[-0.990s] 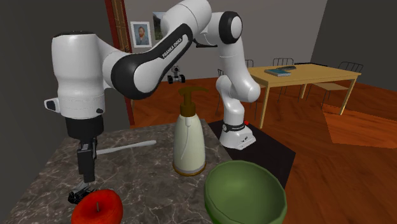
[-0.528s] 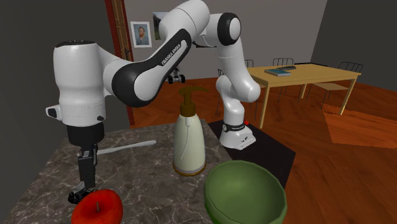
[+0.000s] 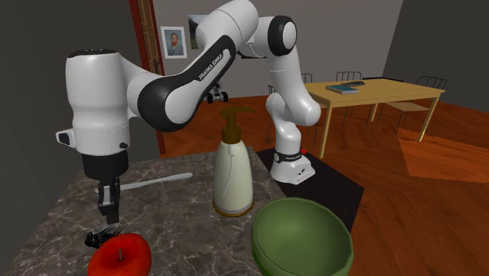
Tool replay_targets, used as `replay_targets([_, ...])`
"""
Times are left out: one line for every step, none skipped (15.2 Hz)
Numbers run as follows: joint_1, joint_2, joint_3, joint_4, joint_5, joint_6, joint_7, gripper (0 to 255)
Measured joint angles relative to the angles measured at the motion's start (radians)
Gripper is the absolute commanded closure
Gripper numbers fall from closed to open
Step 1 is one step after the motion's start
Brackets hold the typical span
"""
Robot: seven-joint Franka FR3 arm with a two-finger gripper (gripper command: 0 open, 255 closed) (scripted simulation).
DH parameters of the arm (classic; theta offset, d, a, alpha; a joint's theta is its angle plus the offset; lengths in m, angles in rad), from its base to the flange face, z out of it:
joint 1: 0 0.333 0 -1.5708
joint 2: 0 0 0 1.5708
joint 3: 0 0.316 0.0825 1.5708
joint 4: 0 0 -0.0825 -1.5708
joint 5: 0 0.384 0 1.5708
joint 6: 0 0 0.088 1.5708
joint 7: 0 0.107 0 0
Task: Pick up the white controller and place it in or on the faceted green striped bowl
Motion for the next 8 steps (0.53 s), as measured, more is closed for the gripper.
replay_targets([0.000,0.001,0.000,0.000,0.000,0.000,0.000,255])
replay_targets([0.000,0.001,0.000,0.000,0.000,-0.001,0.000,255])
replay_targets([0.000,0.001,0.000,0.000,0.000,-0.001,0.000,255])
replay_targets([0.000,0.001,0.000,0.000,0.000,-0.001,0.000,255])
replay_targets([0.000,0.001,0.000,0.000,0.000,-0.001,0.000,0])
replay_targets([0.000,0.001,0.000,0.001,0.000,-0.001,0.000,0])
replay_targets([0.015,0.000,-0.006,0.009,-0.007,-0.012,0.041,0])
replay_targets([0.038,0.002,-0.014,0.022,-0.017,-0.029,0.117,0])
